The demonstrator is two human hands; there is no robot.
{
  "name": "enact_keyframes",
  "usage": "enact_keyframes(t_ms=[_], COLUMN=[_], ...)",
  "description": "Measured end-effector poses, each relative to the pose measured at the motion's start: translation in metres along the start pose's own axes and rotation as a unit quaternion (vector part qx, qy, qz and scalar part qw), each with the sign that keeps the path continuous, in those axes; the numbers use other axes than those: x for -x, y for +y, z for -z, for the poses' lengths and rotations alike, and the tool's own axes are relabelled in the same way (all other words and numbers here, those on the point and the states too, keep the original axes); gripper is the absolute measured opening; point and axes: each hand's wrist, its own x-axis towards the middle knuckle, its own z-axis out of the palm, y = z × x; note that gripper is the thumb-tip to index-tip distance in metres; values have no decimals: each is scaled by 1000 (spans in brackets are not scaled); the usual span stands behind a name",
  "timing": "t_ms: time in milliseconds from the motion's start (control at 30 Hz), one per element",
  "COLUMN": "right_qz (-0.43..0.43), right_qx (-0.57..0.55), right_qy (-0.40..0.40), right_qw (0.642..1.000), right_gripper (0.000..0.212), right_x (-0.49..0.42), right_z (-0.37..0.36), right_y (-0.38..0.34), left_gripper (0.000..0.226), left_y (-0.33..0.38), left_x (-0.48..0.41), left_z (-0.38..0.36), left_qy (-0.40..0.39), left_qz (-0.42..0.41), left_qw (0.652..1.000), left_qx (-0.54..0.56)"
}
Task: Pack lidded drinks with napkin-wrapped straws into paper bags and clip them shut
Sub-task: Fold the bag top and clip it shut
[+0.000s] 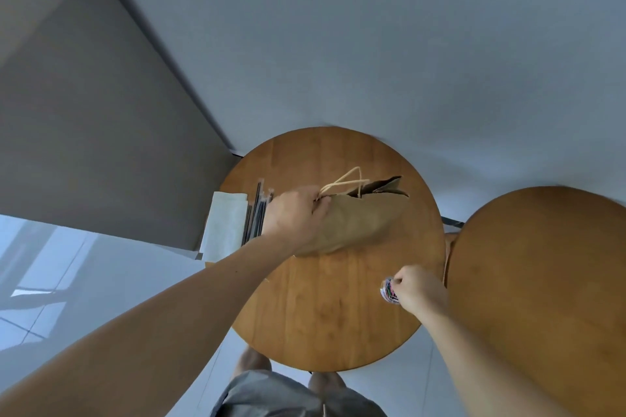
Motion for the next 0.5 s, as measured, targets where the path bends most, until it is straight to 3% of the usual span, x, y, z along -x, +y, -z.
enact_keyframes(t_ms=[367,500], right_qz=[-33,-26], right_qx=[23,-31], right_qy=[9,31], right_qw=[999,999], right_gripper=[24,14], right_x=[-20,-17], right_z=[-45,-53], right_y=[12,19], left_gripper=[25,25], left_y=[-1,1], left_x=[10,11], left_z=[-2,1], left_qy=[-4,-7], left_qz=[15,15], left_qw=[1000,999], left_qx=[21,30])
